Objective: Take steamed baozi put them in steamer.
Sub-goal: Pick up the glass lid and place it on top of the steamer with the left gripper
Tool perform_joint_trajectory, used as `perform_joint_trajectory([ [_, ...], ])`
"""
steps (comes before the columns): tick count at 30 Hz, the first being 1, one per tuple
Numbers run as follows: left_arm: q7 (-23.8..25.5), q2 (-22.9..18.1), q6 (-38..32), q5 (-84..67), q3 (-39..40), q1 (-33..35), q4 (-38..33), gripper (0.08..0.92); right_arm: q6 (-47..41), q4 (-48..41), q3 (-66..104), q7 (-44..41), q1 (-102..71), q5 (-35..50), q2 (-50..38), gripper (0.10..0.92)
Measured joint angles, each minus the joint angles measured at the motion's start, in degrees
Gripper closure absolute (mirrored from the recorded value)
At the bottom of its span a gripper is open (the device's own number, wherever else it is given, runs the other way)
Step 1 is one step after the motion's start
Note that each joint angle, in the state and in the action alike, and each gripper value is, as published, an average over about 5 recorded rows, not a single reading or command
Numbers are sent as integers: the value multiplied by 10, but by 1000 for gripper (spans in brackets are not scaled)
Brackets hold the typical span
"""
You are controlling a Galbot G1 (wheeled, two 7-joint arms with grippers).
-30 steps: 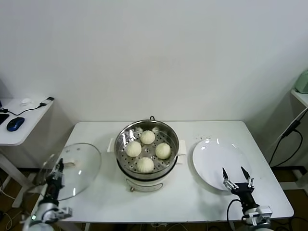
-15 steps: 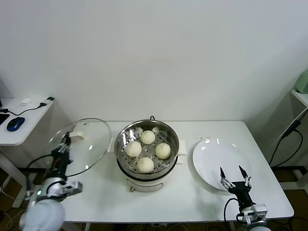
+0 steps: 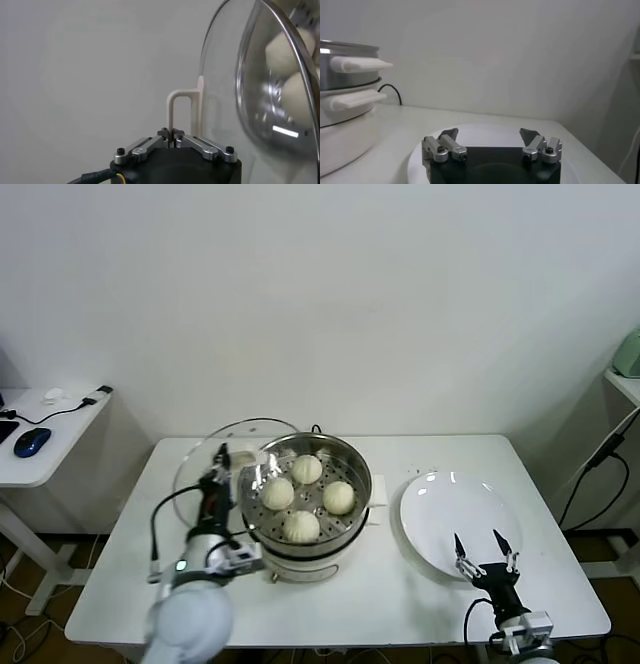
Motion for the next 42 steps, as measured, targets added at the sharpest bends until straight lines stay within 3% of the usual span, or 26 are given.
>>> perform_joint_trajectory([
  [15,19,-84,61,116,135,-56,70,870,32,-20,13,3,4,6,9,203],
  [42,0,-102,62,174,154,-72,162,870,73,-37,38,34,15,2,34,203],
])
